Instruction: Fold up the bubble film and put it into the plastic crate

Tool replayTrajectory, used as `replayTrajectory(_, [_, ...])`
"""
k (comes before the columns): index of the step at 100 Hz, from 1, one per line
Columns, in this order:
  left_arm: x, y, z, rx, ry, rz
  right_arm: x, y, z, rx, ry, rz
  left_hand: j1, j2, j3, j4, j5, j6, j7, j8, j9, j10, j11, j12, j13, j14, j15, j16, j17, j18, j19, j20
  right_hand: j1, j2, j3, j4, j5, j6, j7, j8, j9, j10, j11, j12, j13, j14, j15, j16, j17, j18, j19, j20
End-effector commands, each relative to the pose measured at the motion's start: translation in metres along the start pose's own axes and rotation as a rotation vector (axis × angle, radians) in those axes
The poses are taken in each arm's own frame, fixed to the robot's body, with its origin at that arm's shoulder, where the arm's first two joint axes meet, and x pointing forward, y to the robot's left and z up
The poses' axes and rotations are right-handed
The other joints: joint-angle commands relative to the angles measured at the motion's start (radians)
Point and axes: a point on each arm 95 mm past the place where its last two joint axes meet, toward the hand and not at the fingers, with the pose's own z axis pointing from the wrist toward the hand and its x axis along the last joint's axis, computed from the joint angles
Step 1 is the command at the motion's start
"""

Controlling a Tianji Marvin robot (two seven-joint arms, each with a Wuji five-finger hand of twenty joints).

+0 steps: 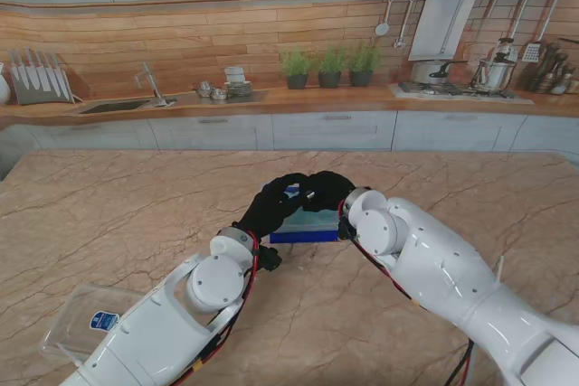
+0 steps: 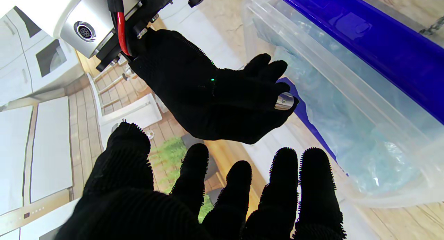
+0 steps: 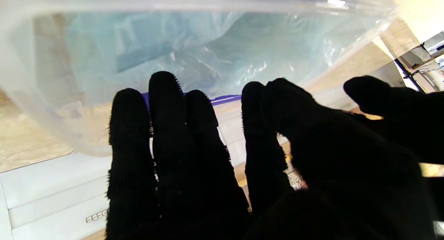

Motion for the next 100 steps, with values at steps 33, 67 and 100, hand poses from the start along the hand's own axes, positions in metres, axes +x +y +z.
replayTrajectory(33, [0.009, -0.018, -0.016, 0.038, 0.064, 0.039, 0.015, 0.023, -0.028, -0.119, 0.075, 0.029, 0.013, 0.026, -0.019, 0.027, 0.015, -0.02, -0.006, -0.01, 0.042, -0.013, 0.001, -0.002, 0.003, -0.039, -0.009, -0.004, -0.012, 0.017, -0.024, -0.015, -0.035, 0.041, -0.04, 0.007, -0.028, -0.028, -0.006, 0.027, -0.031, -0.014, -0.009, -0.006, -0.049, -0.004, 0.016, 0.007, -0.071, -0.014, -0.038, 0.029])
replayTrajectory(67, [0.009, -0.043, -0.046, 0.025, 0.078, 0.113, 0.024, 0.026, -0.079, -0.261, 0.088, 0.199, 0.012, 0.018, -0.021, 0.024, 0.037, -0.023, -0.012, -0.005, 0.079, -0.009, 0.005, 0.009, 0.008, -0.05, -0.018, -0.001, -0.011, 0.024, -0.032, -0.02, -0.095, 0.107, -0.155, 0.057, -0.127, -0.039, -0.103, 0.089, -0.072, -0.004, -0.011, -0.005, -0.091, 0.01, 0.034, 0.041, -0.129, 0.005, -0.048, 0.087])
replayTrajectory(100, [-0.007, -0.066, -0.087, -0.082, 0.054, 0.187, 0.022, -0.014, -0.132, -0.369, 0.079, 0.452, -0.035, -0.147, -0.019, 0.038, -0.035, 0.0, -0.035, 0.02, 0.069, -0.003, -0.009, 0.057, 0.018, -0.062, -0.041, 0.015, 0.013, 0.007, -0.036, -0.02, -0.171, 0.108, -0.181, 0.103, -0.337, -0.014, -0.352, 0.265, -0.205, -0.016, -0.019, -0.002, -0.171, -0.005, 0.014, 0.042, -0.179, -0.015, -0.088, 0.112])
